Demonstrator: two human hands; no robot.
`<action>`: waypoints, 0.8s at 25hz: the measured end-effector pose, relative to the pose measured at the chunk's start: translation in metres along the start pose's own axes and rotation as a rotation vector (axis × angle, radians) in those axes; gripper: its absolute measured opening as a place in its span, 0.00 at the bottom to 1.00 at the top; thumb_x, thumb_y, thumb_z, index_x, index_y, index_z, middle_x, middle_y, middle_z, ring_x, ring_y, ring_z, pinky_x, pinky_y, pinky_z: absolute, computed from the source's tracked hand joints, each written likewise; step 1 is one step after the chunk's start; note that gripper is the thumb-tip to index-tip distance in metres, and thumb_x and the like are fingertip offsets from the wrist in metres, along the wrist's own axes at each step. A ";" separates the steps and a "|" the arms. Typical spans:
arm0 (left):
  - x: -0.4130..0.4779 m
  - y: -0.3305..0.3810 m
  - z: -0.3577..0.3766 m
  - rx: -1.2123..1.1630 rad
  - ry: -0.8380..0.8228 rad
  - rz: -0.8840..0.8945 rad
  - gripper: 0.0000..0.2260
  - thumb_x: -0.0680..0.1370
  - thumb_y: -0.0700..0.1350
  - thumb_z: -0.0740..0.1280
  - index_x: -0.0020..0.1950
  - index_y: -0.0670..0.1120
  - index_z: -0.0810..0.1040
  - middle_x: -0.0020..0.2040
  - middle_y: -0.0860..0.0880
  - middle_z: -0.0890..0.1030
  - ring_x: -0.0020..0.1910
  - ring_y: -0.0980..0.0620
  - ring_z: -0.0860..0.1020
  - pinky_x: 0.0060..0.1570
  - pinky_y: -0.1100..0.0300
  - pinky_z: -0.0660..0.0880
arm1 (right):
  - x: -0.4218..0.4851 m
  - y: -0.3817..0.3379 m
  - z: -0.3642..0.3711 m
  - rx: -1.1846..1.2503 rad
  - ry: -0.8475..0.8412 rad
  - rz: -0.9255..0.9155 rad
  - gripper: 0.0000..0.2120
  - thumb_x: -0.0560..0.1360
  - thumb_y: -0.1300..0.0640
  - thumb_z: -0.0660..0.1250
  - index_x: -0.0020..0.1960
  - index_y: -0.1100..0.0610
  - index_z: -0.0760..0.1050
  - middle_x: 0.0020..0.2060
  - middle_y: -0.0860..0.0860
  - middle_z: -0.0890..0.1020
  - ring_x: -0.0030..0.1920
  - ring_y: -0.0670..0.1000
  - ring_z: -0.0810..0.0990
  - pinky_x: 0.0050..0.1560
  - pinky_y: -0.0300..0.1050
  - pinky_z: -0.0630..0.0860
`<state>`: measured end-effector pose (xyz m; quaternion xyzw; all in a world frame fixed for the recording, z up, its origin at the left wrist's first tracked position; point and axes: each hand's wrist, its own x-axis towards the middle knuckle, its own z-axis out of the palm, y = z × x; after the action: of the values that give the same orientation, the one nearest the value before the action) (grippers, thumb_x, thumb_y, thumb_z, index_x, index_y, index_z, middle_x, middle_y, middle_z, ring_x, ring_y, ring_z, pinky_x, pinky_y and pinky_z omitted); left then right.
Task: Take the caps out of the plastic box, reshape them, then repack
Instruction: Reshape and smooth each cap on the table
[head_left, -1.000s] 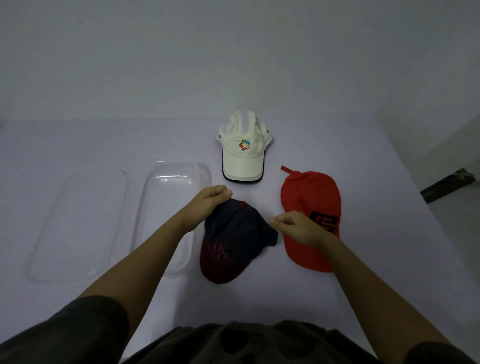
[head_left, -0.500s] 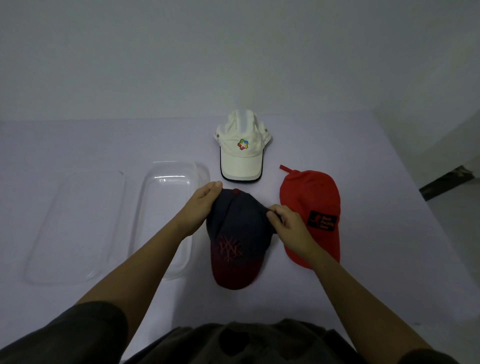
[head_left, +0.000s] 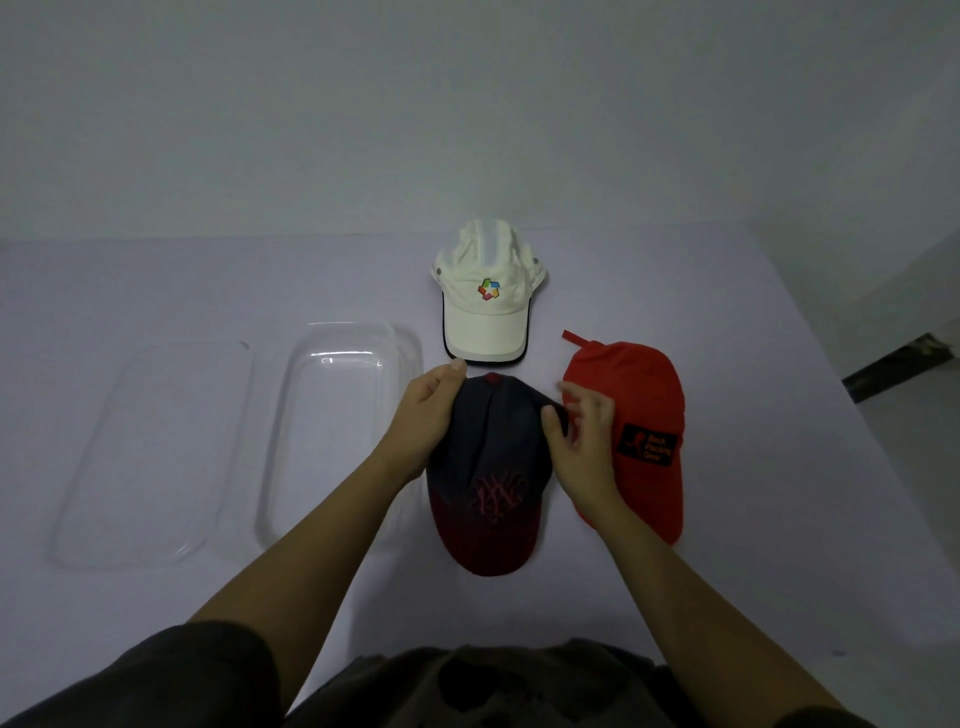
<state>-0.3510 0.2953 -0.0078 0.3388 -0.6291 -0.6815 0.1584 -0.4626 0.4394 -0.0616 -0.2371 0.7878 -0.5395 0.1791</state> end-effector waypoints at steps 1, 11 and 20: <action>0.000 0.000 0.002 -0.010 -0.007 -0.004 0.18 0.81 0.52 0.56 0.34 0.45 0.69 0.30 0.49 0.71 0.31 0.55 0.72 0.35 0.63 0.72 | -0.002 -0.001 -0.001 0.036 0.100 -0.008 0.15 0.75 0.59 0.66 0.60 0.57 0.70 0.56 0.50 0.69 0.56 0.48 0.72 0.60 0.40 0.72; 0.000 0.011 0.012 -0.095 -0.031 0.012 0.17 0.81 0.51 0.56 0.36 0.45 0.75 0.33 0.50 0.78 0.32 0.58 0.77 0.35 0.65 0.76 | 0.002 0.003 -0.015 0.182 -0.040 0.031 0.10 0.75 0.59 0.67 0.54 0.51 0.73 0.52 0.51 0.79 0.56 0.48 0.78 0.59 0.42 0.74; 0.001 0.002 -0.008 0.104 0.043 0.024 0.18 0.81 0.52 0.55 0.37 0.43 0.69 0.32 0.47 0.70 0.33 0.54 0.70 0.36 0.61 0.69 | 0.016 -0.010 -0.021 0.030 -0.185 0.031 0.11 0.80 0.59 0.55 0.41 0.55 0.72 0.33 0.47 0.72 0.32 0.39 0.70 0.34 0.30 0.68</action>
<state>-0.3469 0.2885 -0.0057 0.3538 -0.6641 -0.6384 0.1621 -0.4849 0.4436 -0.0447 -0.2710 0.7632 -0.5242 0.2633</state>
